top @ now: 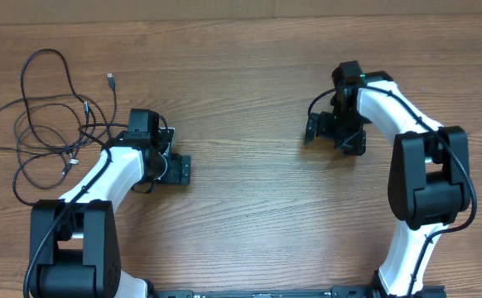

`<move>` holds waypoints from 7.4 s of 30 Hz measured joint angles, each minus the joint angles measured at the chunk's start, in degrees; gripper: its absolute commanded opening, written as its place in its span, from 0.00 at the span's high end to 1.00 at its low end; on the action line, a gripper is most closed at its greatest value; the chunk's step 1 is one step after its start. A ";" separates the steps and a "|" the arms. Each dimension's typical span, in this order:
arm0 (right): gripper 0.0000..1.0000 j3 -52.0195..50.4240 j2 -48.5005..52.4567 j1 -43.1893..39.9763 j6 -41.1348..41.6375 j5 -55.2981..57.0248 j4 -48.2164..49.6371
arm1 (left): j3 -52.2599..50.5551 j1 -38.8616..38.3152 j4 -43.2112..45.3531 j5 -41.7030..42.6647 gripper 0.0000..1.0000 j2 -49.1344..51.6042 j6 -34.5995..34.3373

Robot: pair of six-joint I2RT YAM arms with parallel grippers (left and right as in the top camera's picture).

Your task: Untangle cables

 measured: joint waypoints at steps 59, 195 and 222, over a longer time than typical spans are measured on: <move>0.00 -20.28 -6.62 2.60 0.42 19.85 44.26 | -2.05 -0.70 4.57 -9.31 0.00 -0.04 -5.81; 0.00 -20.85 -6.14 2.40 0.00 19.96 47.91 | -50.36 -0.63 29.51 -6.38 0.00 -96.70 -6.56; 0.00 -20.85 -6.14 2.40 -0.02 19.98 47.87 | -50.36 -0.63 29.49 -6.40 0.01 -96.74 -4.42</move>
